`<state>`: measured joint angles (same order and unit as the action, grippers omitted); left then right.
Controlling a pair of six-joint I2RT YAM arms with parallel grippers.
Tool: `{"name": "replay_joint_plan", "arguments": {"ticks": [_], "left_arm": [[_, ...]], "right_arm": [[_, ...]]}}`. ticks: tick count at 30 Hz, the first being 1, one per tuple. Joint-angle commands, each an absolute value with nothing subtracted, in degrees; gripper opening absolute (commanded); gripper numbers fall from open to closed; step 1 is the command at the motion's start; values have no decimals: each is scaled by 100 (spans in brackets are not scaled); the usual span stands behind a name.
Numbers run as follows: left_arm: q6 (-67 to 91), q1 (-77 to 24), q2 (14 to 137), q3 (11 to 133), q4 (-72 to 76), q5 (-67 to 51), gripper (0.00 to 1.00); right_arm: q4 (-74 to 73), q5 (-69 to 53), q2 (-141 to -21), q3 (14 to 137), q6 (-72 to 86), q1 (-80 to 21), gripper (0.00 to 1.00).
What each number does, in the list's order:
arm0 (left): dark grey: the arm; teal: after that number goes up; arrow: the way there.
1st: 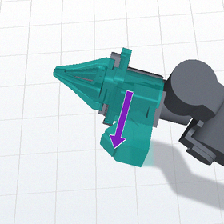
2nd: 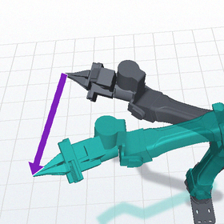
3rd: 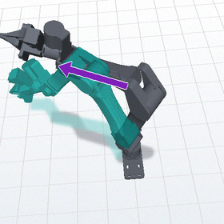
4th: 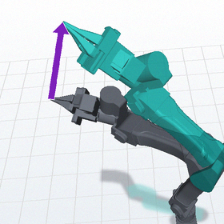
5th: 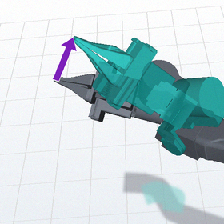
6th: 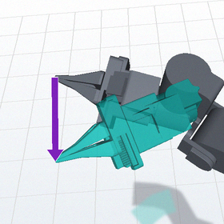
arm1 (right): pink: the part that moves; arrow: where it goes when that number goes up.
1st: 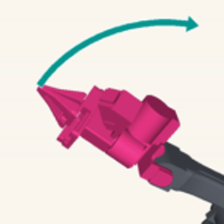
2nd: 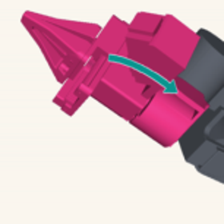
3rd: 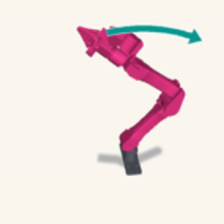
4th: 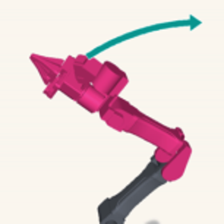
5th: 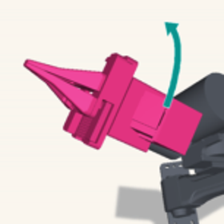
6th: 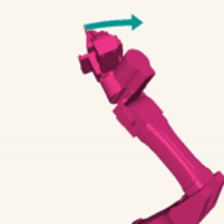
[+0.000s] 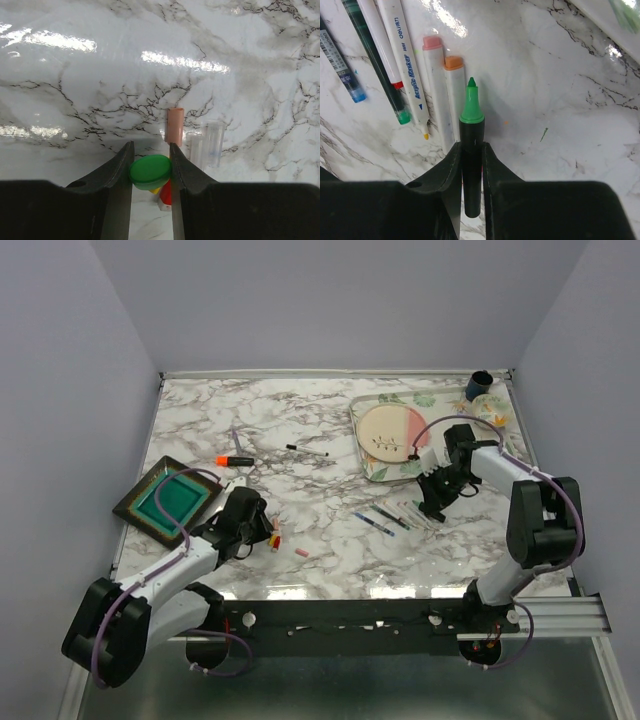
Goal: Open the pen caps
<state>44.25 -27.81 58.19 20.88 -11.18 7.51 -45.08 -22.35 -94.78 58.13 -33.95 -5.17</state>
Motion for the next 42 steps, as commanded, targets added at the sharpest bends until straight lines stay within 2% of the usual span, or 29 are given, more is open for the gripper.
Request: {"name": "replay_joint_plan", "arguments": {"ticks": [1,12,19,21,28,33,40,42], "left_arm": [[4324,-2760,5941,2162,-967,563,23],[4307,-2760,6038,2171,-923,501,32],[4298,-2760,6091,2215,-932,483,40],[4298,-2760,6117,2241,-940,475,42],[4289,-2760,6126,2320,-1028,492,56],[4298,-2760,5933,2469,-1230,711,59],[4070,-2733,5713,3181,-1512,1432,78],[3912,-2672,5949,3531,-1529,1468,81]], "right_arm": [[-4728,-2496,-9694,5933,-3489,-475,27],[-4702,-2479,-9659,5933,-3472,-475,40],[-4553,-2408,-9203,5898,-3428,-475,47],[-4535,-2426,-9123,5880,-3428,-466,48],[-4500,-2531,-8877,5871,-3454,-475,50],[-4474,-2636,-8614,5854,-3506,-475,50],[-4491,-3075,-8140,5836,-3674,-475,50],[-4491,-3164,-8025,5827,-3718,-475,50]]}}
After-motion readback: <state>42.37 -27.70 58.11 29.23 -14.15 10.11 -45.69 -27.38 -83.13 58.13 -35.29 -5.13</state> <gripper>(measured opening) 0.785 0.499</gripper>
